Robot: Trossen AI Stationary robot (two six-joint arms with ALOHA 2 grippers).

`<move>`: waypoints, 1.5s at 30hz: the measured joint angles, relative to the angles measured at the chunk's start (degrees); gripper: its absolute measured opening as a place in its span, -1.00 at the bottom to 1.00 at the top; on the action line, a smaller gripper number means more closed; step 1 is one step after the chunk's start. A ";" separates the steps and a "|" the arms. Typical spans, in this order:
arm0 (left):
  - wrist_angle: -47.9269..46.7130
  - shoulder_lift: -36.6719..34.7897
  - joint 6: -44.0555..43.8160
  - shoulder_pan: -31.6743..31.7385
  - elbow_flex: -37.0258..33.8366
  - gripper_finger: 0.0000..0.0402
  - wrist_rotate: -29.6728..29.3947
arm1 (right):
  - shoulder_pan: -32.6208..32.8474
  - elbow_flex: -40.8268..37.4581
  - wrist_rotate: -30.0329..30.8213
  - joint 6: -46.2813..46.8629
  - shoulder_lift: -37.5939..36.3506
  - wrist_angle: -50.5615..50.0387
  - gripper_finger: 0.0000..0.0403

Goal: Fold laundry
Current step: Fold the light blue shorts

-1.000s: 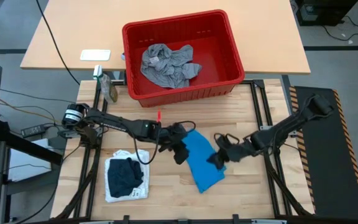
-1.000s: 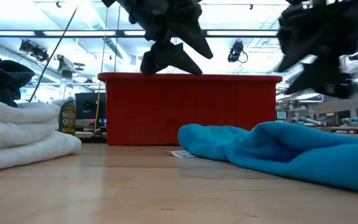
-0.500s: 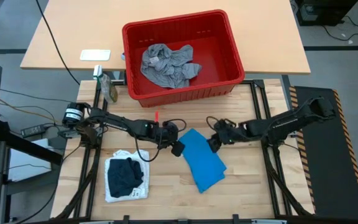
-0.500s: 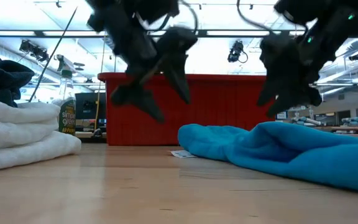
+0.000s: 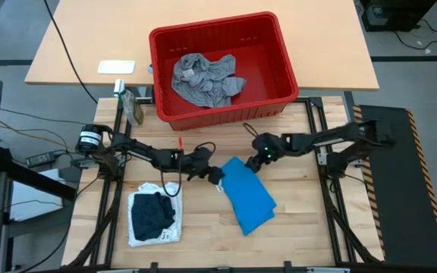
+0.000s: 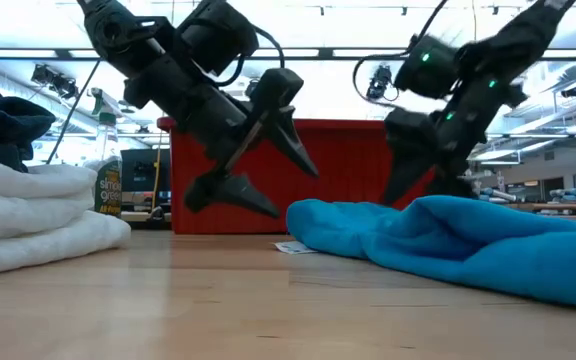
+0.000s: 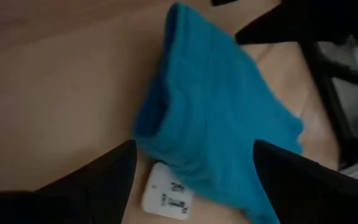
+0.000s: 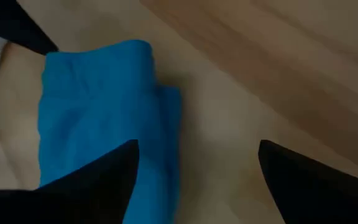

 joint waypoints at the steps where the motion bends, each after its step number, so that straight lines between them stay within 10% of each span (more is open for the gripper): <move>1: -0.23 0.06 1.13 0.18 -0.08 0.61 -0.20 | -0.13 0.00 -0.63 0.05 1.83 2.07 0.66; 16: 6.72 8.14 -1.28 -1.32 0.10 0.59 1.80 | 1.98 0.04 -7.91 1.34 9.63 14.75 0.60; 22: 6.58 9.15 0.13 -1.58 0.19 0.33 1.59 | 2.17 -0.07 -16.75 1.64 9.45 16.78 0.51; 33: 6.13 9.41 10.40 -1.63 0.08 -0.10 2.39 | 2.24 0.22 -15.27 6.54 17.64 26.72 0.42; 45: 4.12 6.64 22.55 -0.79 -0.20 -0.77 3.85 | 3.62 -0.11 -12.40 6.31 16.30 29.13 -0.90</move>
